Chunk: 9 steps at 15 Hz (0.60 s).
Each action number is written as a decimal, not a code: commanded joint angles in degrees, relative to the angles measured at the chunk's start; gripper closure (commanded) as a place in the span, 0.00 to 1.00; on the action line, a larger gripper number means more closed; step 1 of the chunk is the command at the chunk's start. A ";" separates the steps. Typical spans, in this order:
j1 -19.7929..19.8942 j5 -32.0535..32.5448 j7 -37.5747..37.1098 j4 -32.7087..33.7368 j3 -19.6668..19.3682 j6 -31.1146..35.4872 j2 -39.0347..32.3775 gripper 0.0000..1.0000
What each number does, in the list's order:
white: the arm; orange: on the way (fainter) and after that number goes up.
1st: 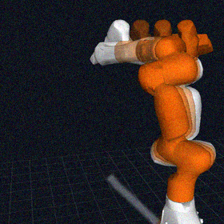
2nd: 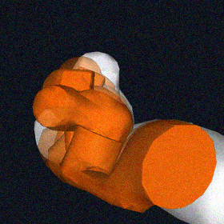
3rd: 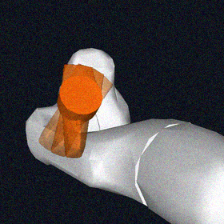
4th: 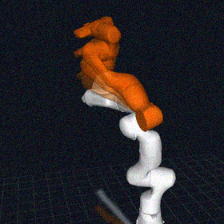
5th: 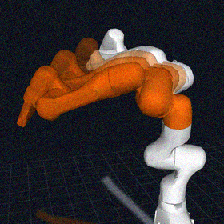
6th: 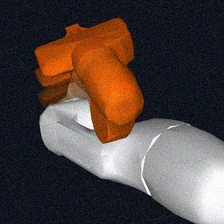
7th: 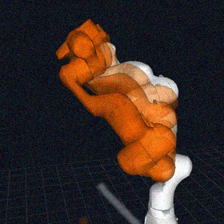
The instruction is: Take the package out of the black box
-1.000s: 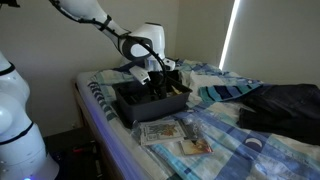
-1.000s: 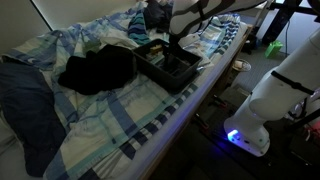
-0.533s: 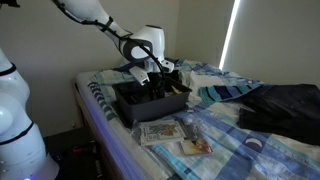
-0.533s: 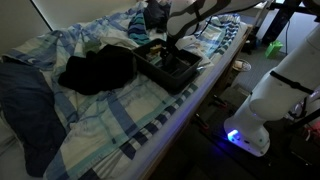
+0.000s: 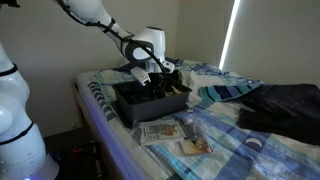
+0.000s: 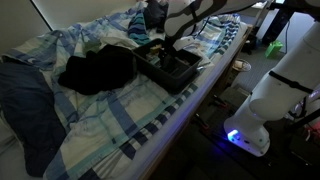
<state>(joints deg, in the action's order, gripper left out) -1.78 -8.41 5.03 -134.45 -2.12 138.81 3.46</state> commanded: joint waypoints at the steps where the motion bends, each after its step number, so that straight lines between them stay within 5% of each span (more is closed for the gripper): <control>1: 0.18 -1.89 -0.27 2.74 0.89 -1.15 -0.40 0.00; 9: -0.38 -4.53 1.37 3.13 2.09 -2.22 -0.79 0.00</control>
<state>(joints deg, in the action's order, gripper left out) -2.08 -10.99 5.14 -130.95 -0.52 137.69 3.24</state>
